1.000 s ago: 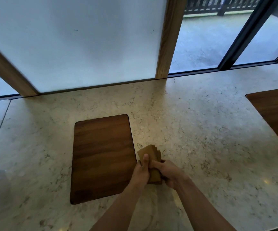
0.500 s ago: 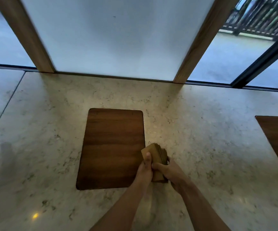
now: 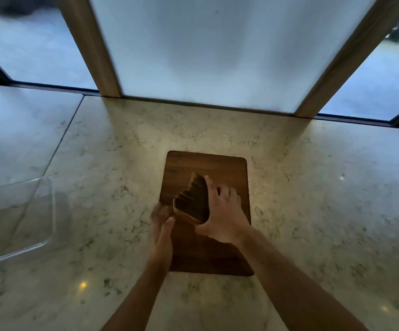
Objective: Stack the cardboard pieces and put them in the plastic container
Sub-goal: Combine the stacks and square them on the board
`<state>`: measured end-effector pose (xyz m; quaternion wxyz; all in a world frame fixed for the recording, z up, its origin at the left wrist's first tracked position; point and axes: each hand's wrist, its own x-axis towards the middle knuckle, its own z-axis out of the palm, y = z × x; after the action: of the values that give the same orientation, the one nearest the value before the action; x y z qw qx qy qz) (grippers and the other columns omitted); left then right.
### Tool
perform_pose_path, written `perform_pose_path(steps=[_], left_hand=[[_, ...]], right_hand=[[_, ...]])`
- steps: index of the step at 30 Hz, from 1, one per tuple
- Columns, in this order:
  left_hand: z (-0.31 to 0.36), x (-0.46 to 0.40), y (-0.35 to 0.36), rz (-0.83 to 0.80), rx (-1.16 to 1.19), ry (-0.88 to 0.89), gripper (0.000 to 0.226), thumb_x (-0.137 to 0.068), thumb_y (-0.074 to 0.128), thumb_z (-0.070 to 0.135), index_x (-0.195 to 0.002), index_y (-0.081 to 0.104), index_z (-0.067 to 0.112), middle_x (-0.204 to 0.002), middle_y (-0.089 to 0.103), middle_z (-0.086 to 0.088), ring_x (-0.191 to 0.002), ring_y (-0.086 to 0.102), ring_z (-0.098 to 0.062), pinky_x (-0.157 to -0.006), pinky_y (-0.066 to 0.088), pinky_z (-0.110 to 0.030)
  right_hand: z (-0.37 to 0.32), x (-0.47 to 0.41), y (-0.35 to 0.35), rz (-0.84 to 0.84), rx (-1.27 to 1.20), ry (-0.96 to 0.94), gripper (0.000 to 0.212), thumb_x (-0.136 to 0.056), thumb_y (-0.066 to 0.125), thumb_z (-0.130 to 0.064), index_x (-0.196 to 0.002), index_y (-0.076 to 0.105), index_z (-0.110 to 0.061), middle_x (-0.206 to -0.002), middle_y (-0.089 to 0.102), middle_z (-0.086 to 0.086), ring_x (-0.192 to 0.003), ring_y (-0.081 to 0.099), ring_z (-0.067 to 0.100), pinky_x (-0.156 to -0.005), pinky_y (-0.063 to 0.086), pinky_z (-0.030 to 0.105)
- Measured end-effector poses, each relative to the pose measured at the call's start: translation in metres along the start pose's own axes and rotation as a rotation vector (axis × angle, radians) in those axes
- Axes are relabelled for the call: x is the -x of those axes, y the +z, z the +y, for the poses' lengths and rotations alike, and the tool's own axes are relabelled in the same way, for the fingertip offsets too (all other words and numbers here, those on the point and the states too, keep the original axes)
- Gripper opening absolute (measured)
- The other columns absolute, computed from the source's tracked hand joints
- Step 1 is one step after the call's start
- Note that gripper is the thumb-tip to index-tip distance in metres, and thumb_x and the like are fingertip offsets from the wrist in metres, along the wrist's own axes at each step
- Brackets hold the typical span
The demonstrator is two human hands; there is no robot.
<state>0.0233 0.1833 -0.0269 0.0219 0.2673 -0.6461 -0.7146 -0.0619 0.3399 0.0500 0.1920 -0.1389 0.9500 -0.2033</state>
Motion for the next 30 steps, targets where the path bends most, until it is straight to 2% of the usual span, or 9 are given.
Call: perform_pose_path(steps=[5,9,13,16,19,22,24,27,30], left_hand=[[0.007,-0.027,-0.054,-0.316,-0.651,0.295,0.113,-0.078,0.062,0.066,-0.166,0.001,0.031,-0.175,0.003,0.008,-0.158,0.006,-0.013,-0.124,0.016,-0.046],[0.011,-0.058,-0.052,-0.489,-0.959,0.462,0.135,-0.071,0.071,0.076,-0.152,-0.033,0.047,-0.165,-0.030,0.022,-0.153,-0.025,0.001,-0.125,0.006,-0.039],[0.005,-0.087,-0.036,-0.589,-0.860,0.584,0.137,-0.068,0.080,0.060,-0.155,-0.025,0.051,-0.169,-0.029,0.017,-0.157,-0.015,-0.004,-0.122,0.023,-0.040],[-0.002,-0.098,-0.027,-0.602,-0.705,0.583,0.134,-0.062,0.086,0.044,-0.159,-0.006,0.053,-0.168,-0.008,0.014,-0.154,0.012,-0.009,-0.108,0.050,-0.032],[-0.011,-0.098,-0.029,-0.567,-0.626,0.635,0.120,-0.060,0.086,0.038,-0.156,0.017,0.050,-0.155,0.012,0.016,-0.140,0.030,0.002,-0.095,0.057,-0.020],[-0.012,-0.096,-0.030,-0.553,-0.651,0.664,0.107,-0.060,0.086,0.042,-0.151,0.029,0.050,-0.153,0.017,0.014,-0.140,0.030,0.003,-0.099,0.051,-0.018],[-0.012,-0.096,-0.030,-0.562,-0.650,0.663,0.104,-0.060,0.085,0.042,-0.150,0.032,0.043,-0.152,0.022,0.008,-0.141,0.032,-0.002,-0.102,0.049,-0.024],[-0.012,-0.096,-0.028,-0.591,-0.657,0.657,0.104,-0.061,0.085,0.039,-0.151,0.033,0.038,-0.155,0.024,0.004,-0.142,0.033,-0.002,-0.104,0.046,-0.021],[-0.011,-0.096,-0.028,-0.603,-0.671,0.679,0.105,-0.062,0.085,0.037,-0.153,0.033,0.032,-0.157,0.027,0.000,-0.147,0.031,-0.006,-0.108,0.040,-0.013]], right_hand=[[0.001,-0.030,0.032,-0.147,0.302,-0.228,0.136,-0.060,0.081,-0.059,-0.154,-0.015,-0.038,-0.157,0.021,0.012,-0.143,0.023,0.037,-0.119,0.016,0.057],[0.014,-0.035,0.044,-0.128,0.277,-0.289,0.140,-0.057,0.077,-0.067,-0.153,-0.021,-0.039,-0.159,0.012,0.007,-0.144,0.018,0.036,-0.120,0.015,0.057],[0.020,-0.044,0.046,-0.072,0.259,-0.325,0.141,-0.053,0.070,-0.072,-0.155,-0.020,-0.036,-0.156,0.015,0.005,-0.140,0.024,0.033,-0.116,0.027,0.055],[0.027,-0.045,0.049,-0.008,0.226,-0.371,0.140,-0.055,0.069,-0.070,-0.157,-0.019,-0.032,-0.156,0.018,0.003,-0.139,0.025,0.026,-0.115,0.028,0.046],[0.038,-0.042,0.048,0.039,0.146,-0.434,0.136,-0.061,0.071,-0.067,-0.158,-0.017,-0.031,-0.162,0.012,0.003,-0.146,0.019,0.020,-0.115,0.028,0.039],[0.056,-0.036,0.050,0.023,-0.152,-0.393,0.132,-0.067,0.077,-0.067,-0.157,-0.015,-0.040,-0.166,0.000,-0.010,-0.152,0.009,0.006,-0.113,0.032,0.032],[0.062,-0.028,0.057,0.022,-0.600,-0.272,0.122,-0.070,0.073,-0.074,-0.157,-0.007,-0.045,-0.164,0.009,-0.022,-0.148,0.018,-0.003,-0.110,0.040,0.028],[0.059,-0.017,0.075,0.155,-1.141,-0.122,0.105,-0.074,0.061,-0.080,-0.157,0.009,-0.045,-0.161,0.027,-0.025,-0.147,0.028,-0.001,-0.117,0.035,0.038],[0.040,-0.020,0.086,0.182,-1.377,-0.067,0.106,-0.073,0.065,-0.077,-0.158,0.014,-0.039,-0.159,0.034,-0.024,-0.145,0.037,0.004,-0.118,0.035,0.040]])
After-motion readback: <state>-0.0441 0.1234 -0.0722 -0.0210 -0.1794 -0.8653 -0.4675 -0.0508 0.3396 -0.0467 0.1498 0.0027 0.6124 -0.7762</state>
